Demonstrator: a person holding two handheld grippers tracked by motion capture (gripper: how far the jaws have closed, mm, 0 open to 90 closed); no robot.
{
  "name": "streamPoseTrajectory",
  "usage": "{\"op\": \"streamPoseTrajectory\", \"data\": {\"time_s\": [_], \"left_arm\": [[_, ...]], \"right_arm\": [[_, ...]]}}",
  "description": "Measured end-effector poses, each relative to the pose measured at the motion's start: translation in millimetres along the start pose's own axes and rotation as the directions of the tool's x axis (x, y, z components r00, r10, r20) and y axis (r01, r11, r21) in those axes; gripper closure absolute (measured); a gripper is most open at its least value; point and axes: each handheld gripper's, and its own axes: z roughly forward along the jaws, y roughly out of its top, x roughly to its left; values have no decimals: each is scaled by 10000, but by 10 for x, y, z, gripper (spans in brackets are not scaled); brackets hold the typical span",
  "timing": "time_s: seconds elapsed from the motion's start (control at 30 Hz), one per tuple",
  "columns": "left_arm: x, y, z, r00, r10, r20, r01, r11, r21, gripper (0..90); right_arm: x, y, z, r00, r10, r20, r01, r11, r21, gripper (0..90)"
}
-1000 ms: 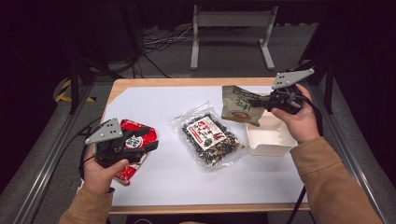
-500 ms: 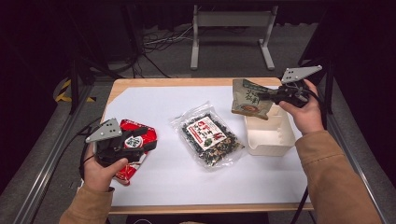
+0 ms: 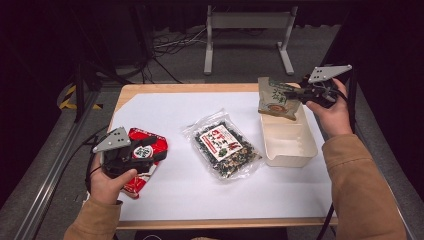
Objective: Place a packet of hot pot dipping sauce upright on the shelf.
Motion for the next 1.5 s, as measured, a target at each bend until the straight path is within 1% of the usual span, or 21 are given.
{"op": "streamPoseTrajectory", "data": {"time_s": [0.13,0.17,0.33,0.4,0.43,0.53,0.6,0.67,0.8,0.9,0.93,0.97,1.0,1.03,1.1,1.13,1.23,1.27,1.4,1.43,1.5], "left_arm": [[14,-28,-7,10000,-19,-87,19,10000,77,384],[11,-34,-12,9999,-94,-98,95,9999,63,384],[15,-60,-41,9996,-65,-262,66,10000,30,385],[19,-77,-46,9995,-106,-296,106,9999,25,384],[15,-87,-51,9993,-195,-314,197,9998,42,384],[20,-109,-68,9990,-222,-380,223,9997,25,384],[25,-122,-89,9987,-233,-451,235,9997,40,384],[17,-138,-107,9981,-359,-493,359,9994,-1,384],[11,-172,-160,9972,-356,-661,347,9993,-141,389],[7,-191,-190,9962,-432,-751,420,9990,-166,389],[6,-198,-201,9959,-494,-762,480,9987,-194,389],[12,-201,-207,9959,-434,-788,420,9989,-187,389],[8,-208,-215,9954,-499,-819,485,9987,-180,388],[11,-211,-219,9954,-472,-833,458,9988,-179,388],[9,-220,-227,9947,-558,-867,544,9984,-176,388],[13,-221,-230,9947,-526,-879,511,9985,-190,388],[20,-221,-238,9949,-492,-880,474,9986,-228,388],[17,-221,-237,9947,-570,-857,550,9981,-263,388],[26,-216,-231,9953,-472,-840,453,9987,-243,388],[22,-217,-226,9951,-554,-822,534,9982,-265,388],[24,-213,-225,9952,-557,-805,540,9983,-235,387]], "right_arm": [[-80,-27,-9,9998,-155,141,156,9999,-60,896],[-98,-33,-8,9997,-196,141,196,9998,-62,896],[-172,-51,21,9982,-564,209,559,9982,217,896],[-197,-59,32,9978,-619,256,613,9978,245,896],[-214,-66,35,9975,-644,303,637,9977,235,896],[-251,-85,46,9976,-603,333,598,9981,164,896],[-287,-106,61,9975,-575,405,565,9981,254,895],[-320,-123,80,9974,-585,432,569,9977,356,895],[-388,-145,132,9972,-549,502,521,9971,555,894],[-428,-154,189,9977,-534,427,505,9964,676,894],[-434,-156,203,9979,-517,398,488,9963,713,895],[-441,-161,227,9978,-538,392,507,9957,772,894],[-445,-164,241,9979,-531,373,500,9956,794,894],[-448,-171,262,9981,-524,335,495,9955,814,894],[-449,-179,286,9985,-467,287,443,9960,778,892],[-451,-182,301,9987,-437,249,418,9965,729,891],[-448,-185,325,9989,-409,231,392,9968,697,889],[-443,-185,335,9989,-420,192,405,9966,715,889],[-419,-197,380,9990,-445,84,436,9956,831,886],[-412,-204,391,9992,-398,54,392,9955,868,886],[-410,-228,406,9994,-329,58,323,9956,883,885]]}}
